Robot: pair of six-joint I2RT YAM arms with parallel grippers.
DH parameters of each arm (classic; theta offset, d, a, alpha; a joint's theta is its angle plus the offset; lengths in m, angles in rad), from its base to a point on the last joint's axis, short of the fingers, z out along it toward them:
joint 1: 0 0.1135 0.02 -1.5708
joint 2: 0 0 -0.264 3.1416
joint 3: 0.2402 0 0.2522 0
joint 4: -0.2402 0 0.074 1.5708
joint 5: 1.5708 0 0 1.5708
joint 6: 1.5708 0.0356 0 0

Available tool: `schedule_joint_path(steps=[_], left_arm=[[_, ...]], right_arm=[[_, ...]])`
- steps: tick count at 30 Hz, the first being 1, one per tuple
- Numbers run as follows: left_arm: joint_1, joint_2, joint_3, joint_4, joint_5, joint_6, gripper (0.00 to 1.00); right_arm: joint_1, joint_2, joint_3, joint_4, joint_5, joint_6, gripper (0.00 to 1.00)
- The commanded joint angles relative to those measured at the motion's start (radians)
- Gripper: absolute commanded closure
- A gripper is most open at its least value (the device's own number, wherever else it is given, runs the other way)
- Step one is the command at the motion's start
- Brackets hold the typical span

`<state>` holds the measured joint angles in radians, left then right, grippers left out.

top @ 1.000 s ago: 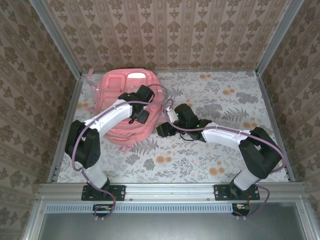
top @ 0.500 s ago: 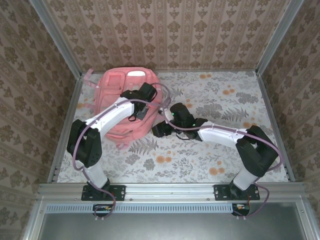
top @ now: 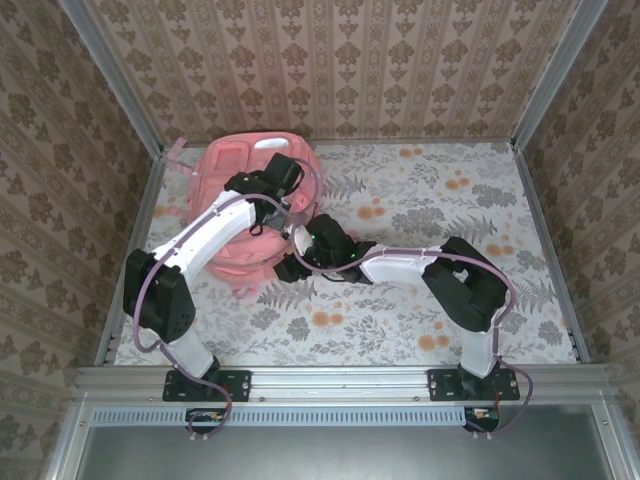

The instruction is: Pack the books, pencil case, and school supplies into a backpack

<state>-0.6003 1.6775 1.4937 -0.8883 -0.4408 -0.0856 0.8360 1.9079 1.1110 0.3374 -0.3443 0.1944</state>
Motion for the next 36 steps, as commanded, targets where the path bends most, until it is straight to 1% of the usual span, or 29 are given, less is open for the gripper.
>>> schedule_joint_path(steps=[1,3,6,9,13,17,24,30,36], left_arm=[[-0.001,-0.061,0.05,0.012,0.024,-0.047,1.0],[0.003,-0.064,0.047,0.011,0.031,-0.053,1.0],[0.011,-0.067,0.044,0.007,0.037,-0.062,1.0],[0.022,-0.071,0.043,0.008,0.063,-0.076,1.0],[0.028,-0.076,0.043,0.012,0.088,-0.087,1.0],[0.028,-0.07,0.042,0.012,0.104,-0.092,1.0],[0.028,-0.068,0.042,0.015,0.114,-0.099,1.0],[0.032,-0.068,0.04,0.014,0.115,-0.102,1.0],[0.04,-0.063,0.041,0.016,0.125,-0.105,1.0]], right_arm=[[0.012,0.047,-0.055,0.239,0.01,-0.076,0.44],[0.015,0.067,-0.055,0.267,0.029,-0.114,0.43],[0.015,0.096,-0.018,0.228,0.053,-0.145,0.42],[0.02,0.114,-0.011,0.253,0.082,-0.186,0.41],[0.023,0.127,-0.009,0.274,0.121,-0.228,0.37],[0.027,0.128,-0.006,0.288,0.147,-0.265,0.36],[0.033,0.155,0.047,0.237,0.125,-0.291,0.43],[0.049,0.171,0.05,0.218,0.125,-0.309,0.49],[0.069,0.159,0.025,0.209,0.142,-0.341,0.6]])
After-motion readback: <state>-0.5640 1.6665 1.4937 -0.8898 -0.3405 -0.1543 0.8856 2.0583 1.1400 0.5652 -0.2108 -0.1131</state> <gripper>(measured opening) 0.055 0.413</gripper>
